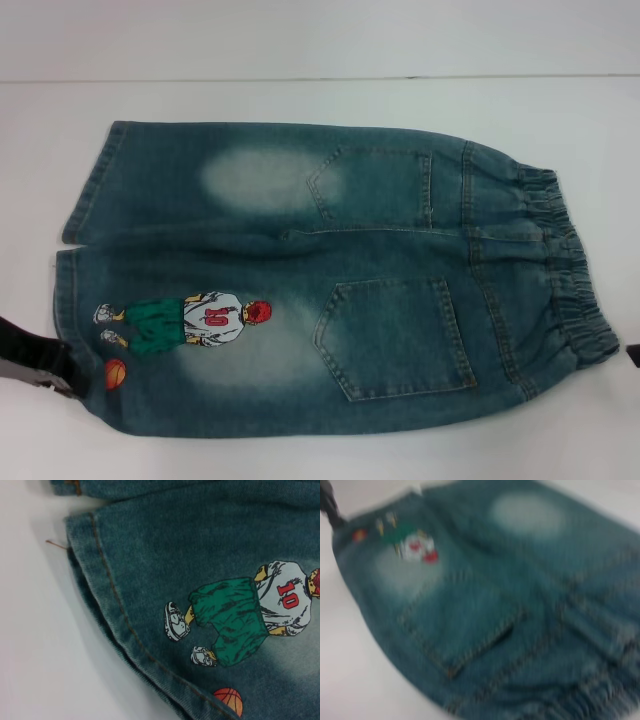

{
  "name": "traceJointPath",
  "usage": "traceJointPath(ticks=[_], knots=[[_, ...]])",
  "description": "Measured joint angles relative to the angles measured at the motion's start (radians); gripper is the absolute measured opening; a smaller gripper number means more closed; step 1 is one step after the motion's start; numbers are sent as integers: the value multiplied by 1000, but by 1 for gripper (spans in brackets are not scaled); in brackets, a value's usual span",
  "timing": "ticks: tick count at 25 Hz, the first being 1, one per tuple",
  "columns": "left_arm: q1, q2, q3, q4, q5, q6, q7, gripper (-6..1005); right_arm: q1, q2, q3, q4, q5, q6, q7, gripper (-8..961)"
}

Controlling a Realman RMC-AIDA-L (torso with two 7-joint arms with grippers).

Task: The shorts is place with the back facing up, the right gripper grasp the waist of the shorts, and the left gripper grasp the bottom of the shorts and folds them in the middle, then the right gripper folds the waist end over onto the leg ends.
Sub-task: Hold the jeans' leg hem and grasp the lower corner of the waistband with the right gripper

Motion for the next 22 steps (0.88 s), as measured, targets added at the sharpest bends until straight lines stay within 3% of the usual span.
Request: traceJointPath(ticks=[8, 22], knots=[[-9, 0, 33, 0, 5, 4, 0, 43, 90, -6, -21, -4, -229, -36, 127, 784], [-7, -8, 45, 0, 6, 7, -1, 43, 98, 23, -79, 88, -236, 62, 88, 818]])
